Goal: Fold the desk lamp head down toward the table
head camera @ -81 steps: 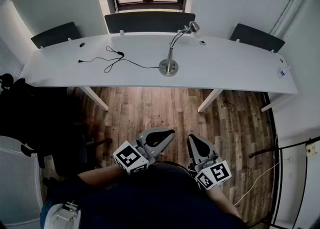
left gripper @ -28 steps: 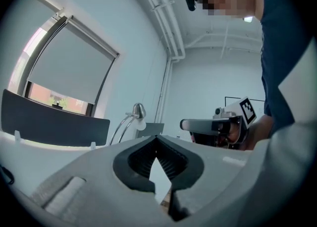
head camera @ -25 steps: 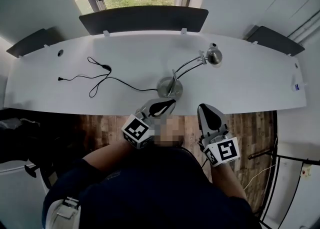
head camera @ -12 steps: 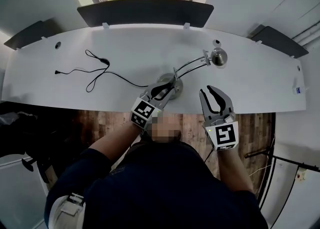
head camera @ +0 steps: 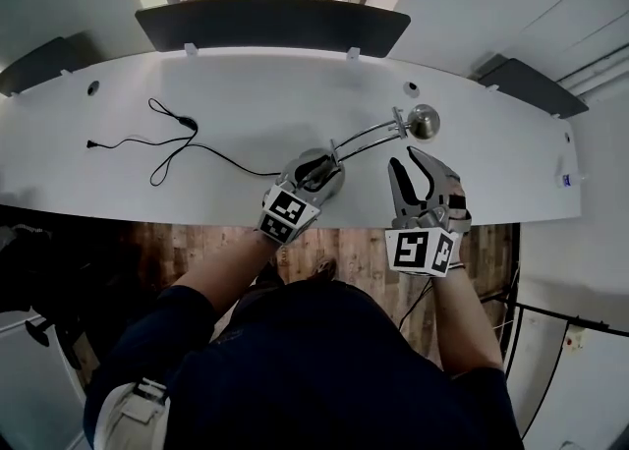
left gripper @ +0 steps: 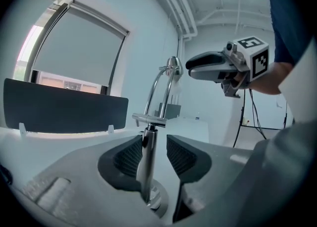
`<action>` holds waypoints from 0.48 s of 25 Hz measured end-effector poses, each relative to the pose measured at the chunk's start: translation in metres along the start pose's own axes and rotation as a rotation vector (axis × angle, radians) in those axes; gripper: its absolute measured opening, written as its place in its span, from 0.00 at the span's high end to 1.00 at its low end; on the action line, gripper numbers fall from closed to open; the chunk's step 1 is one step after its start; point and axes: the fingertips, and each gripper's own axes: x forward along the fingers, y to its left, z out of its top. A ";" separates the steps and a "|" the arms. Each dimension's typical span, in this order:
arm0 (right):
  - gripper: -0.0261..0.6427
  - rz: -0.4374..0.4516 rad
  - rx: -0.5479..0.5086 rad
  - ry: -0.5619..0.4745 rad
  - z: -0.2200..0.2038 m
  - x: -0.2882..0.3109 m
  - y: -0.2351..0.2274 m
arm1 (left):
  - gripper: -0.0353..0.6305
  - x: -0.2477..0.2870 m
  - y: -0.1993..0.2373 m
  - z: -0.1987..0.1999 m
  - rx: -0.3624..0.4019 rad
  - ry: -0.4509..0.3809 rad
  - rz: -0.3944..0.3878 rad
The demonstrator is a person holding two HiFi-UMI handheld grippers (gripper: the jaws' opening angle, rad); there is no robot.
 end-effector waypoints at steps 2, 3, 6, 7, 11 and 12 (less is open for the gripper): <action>0.76 -0.032 -0.089 0.045 -0.005 0.007 -0.005 | 0.74 0.003 0.005 0.002 0.000 -0.004 0.013; 0.75 -0.050 -0.136 0.063 -0.006 0.010 -0.008 | 0.74 0.005 0.006 0.002 -0.003 -0.005 0.015; 0.74 -0.096 -0.294 0.097 -0.003 0.017 -0.012 | 0.74 0.010 0.007 0.002 -0.001 -0.009 0.011; 0.74 -0.106 -0.346 0.104 -0.002 0.020 -0.012 | 0.74 0.013 0.007 0.002 0.005 -0.010 0.011; 0.74 -0.139 -0.489 0.137 0.000 0.032 -0.012 | 0.74 0.022 0.009 0.001 0.025 -0.011 0.026; 0.74 -0.146 -0.507 0.144 0.001 0.034 -0.012 | 0.74 0.023 0.010 0.001 0.028 -0.009 0.031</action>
